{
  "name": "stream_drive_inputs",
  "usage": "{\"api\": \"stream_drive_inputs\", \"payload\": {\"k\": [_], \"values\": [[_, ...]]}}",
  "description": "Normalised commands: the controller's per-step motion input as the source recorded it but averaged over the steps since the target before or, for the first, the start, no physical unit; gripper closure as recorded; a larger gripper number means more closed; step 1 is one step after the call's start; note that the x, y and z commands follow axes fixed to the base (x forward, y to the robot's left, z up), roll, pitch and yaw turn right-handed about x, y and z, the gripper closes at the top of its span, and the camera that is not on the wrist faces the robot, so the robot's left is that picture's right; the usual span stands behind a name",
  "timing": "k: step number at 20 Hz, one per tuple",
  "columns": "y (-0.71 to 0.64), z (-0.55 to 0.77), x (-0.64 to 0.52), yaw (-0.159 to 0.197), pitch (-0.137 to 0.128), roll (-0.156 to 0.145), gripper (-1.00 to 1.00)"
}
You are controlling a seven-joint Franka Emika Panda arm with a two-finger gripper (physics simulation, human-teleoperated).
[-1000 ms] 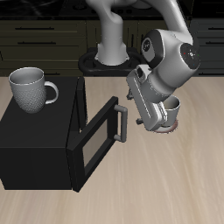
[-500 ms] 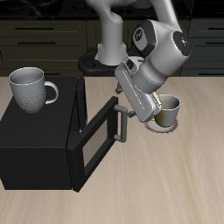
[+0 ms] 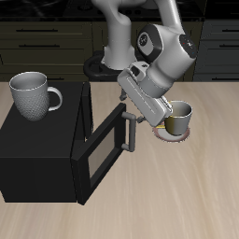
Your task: Open the microwave
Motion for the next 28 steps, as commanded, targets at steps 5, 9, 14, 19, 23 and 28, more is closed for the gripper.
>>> {"api": "stream_drive_inputs", "payload": {"k": [5,9,14,19,23,28], "values": [[0.14,-0.22,-0.15,0.205,-0.028,0.075,-1.0],[-0.21,-0.13,0.0,0.27,-0.098,-0.011,-1.0],[-0.54,0.0,0.2,0.164,-0.052,-0.013,-1.0],[-0.44,0.17,0.03,0.182,-0.121,-0.044,-1.0],[-0.02,0.05,-0.06,0.189,-0.056,0.081,-1.0],[0.16,0.03,0.08,0.209,-0.057,0.092,-1.0]]}}
